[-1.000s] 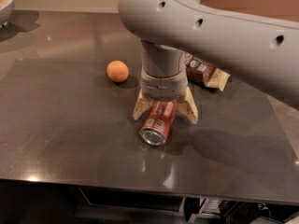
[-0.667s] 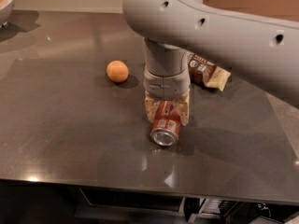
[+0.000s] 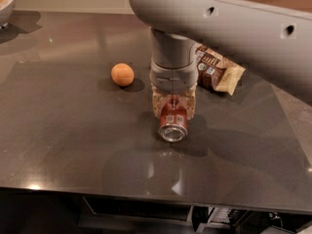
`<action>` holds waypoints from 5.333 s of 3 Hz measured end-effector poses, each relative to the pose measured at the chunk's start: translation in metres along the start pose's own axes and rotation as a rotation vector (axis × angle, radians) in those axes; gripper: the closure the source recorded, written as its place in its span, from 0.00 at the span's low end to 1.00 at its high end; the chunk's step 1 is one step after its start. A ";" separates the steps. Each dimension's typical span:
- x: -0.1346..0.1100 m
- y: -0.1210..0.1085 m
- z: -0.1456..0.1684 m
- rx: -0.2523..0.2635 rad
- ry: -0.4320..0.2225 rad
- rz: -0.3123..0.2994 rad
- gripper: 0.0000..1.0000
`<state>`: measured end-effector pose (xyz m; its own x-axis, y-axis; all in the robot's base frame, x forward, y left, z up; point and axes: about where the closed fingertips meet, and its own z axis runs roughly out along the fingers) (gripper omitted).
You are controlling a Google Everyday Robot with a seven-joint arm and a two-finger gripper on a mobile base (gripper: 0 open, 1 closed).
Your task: Place coke can upright
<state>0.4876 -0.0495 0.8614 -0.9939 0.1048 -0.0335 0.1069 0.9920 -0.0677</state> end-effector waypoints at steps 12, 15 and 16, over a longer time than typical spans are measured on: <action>-0.028 0.030 -0.012 -0.629 -0.842 -0.885 1.00; -0.003 0.017 -0.051 -0.963 -1.199 -0.825 1.00; 0.002 0.016 -0.055 -0.955 -1.278 -0.868 1.00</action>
Offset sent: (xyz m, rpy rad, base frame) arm 0.0303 0.0233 0.0527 0.0002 -0.1727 0.8667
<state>0.4854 -0.0297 0.9152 -0.0742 -0.0640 -0.9952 -0.8805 0.4727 0.0352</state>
